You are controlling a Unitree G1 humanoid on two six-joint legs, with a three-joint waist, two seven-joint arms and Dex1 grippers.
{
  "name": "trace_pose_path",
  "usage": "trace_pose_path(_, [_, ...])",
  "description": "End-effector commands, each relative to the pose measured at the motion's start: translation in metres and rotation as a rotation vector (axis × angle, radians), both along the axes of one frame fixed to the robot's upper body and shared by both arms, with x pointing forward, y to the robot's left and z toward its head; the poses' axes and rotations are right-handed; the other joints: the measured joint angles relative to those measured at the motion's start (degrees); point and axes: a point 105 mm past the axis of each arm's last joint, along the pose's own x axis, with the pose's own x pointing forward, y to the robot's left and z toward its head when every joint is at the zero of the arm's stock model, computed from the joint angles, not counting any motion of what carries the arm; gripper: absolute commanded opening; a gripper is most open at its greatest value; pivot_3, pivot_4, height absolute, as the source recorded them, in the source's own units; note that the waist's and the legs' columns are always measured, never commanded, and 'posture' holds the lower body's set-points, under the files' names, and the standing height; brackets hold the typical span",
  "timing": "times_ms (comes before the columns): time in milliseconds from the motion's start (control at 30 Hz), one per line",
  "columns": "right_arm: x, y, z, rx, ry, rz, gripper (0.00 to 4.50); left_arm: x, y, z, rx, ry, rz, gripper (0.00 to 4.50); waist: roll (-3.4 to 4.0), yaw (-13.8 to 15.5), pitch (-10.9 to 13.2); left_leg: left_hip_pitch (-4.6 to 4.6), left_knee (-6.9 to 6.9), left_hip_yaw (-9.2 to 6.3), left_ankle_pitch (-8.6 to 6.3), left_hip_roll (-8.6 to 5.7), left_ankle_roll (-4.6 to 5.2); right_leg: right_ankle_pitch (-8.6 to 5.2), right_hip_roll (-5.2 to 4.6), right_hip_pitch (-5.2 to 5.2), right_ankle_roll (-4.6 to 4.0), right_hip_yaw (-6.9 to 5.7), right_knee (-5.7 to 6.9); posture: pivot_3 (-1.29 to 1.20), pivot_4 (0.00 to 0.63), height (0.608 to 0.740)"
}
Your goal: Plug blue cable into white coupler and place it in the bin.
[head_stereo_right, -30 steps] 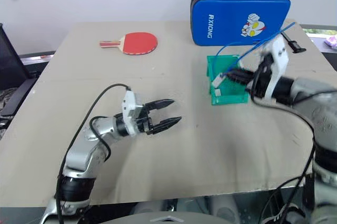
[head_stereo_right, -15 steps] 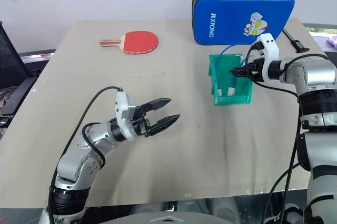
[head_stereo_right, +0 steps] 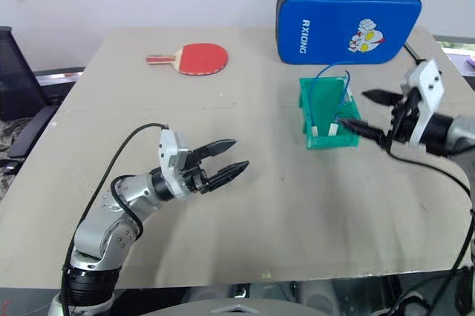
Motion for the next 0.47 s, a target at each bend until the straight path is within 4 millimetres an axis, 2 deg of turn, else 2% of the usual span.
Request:
trace_pose_path(33, [-0.026, -0.013, -0.007, -0.061, -0.097, -0.080, 4.50, -0.003, 0.009, 0.005, 0.045, -0.055, -0.003, 4.42, -0.01, 0.03, -0.01, 0.04, 0.04, -0.03, 0.00, 0.00, 0.00, -0.01, 0.03, 0.07, 0.01, -0.02, 0.00, 0.00, 0.150, 0.740])
trace_pose_path(200, [-0.069, -0.030, -0.043, -0.108, 0.009, -0.124, 4.50, -0.008, 0.032, -0.009, 0.163, -0.032, 0.021, 4.42, 0.06, -0.25, -0.02, 0.20, 0.04, 0.16, 0.00, 0.00, 0.00, -0.25, 0.06, 0.14, 0.03, 0.18, 0.02, 0.00, 0.150, 0.740])
trace_pose_path(367, [-0.091, -0.049, -0.066, -0.149, 0.072, -0.186, 4.50, -0.023, 0.058, -0.027, 0.236, 0.048, 0.048, 4.42, 0.04, -0.90, -0.02, 0.46, 0.03, 0.29, 0.00, 0.09, -0.01, -0.29, 0.10, 0.25, 0.03, 0.30, 0.03, 0.00, 0.150, 0.740])
trace_pose_path(467, [-0.093, -0.053, -0.074, -0.148, 0.082, -0.199, 4.50, -0.029, 0.069, -0.034, 0.251, 0.086, 0.069, 4.42, 0.04, -1.02, -0.01, 0.54, -0.02, 0.31, 0.00, 0.14, -0.01, -0.31, 0.11, 0.28, 0.02, 0.30, 0.03, 0.00, 0.150, 0.740])
